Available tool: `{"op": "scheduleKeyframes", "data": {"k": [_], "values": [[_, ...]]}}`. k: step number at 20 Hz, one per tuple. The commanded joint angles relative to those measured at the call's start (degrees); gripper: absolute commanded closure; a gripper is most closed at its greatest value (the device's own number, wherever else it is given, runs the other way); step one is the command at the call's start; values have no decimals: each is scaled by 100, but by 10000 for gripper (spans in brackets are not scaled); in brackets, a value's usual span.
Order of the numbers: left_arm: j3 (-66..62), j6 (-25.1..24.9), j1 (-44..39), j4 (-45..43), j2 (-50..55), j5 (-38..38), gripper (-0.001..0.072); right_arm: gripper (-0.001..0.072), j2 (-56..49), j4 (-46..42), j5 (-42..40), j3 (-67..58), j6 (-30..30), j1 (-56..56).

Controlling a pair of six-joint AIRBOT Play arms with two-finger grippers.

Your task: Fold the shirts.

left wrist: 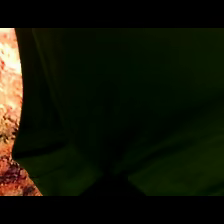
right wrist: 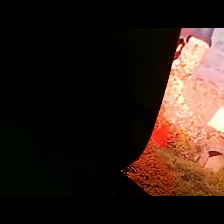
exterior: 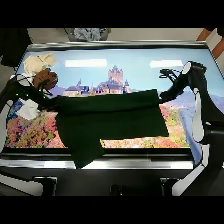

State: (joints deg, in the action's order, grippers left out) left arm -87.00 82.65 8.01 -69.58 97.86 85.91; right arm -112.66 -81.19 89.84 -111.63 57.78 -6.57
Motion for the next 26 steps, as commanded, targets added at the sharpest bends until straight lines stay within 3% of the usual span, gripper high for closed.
{"op": "scheduleKeyframes", "data": {"k": [1,3,4,5,6,11,14,18,21,26], "values": [[470,50,-7,33,-4,210,681,662,-144,146,472,0,-63,4],[487,46,2,35,-9,205,668,652,-140,151,452,-2,-59,4],[433,46,28,57,-22,212,528,499,-122,153,361,-4,-52,-7],[334,50,83,96,-59,243,265,301,-61,203,367,-33,-55,-44],[205,50,162,116,-131,321,171,236,61,319,378,-66,-61,-120],[616,138,597,120,-1099,446,223,207,876,363,1215,162,-59,-1097],[2927,-22,570,457,-2159,-247,222,207,1690,363,629,1631,-149,-1388],[5512,-730,573,1228,-3506,-1209,223,207,2155,581,358,2673,-278,-1388],[6116,-769,570,1311,-4017,-1528,223,207,2203,575,439,2671,-278,-1388],[6358,-767,332,1652,-3995,-1875,223,207,2221,551,476,2671,-321,-1388]]}}
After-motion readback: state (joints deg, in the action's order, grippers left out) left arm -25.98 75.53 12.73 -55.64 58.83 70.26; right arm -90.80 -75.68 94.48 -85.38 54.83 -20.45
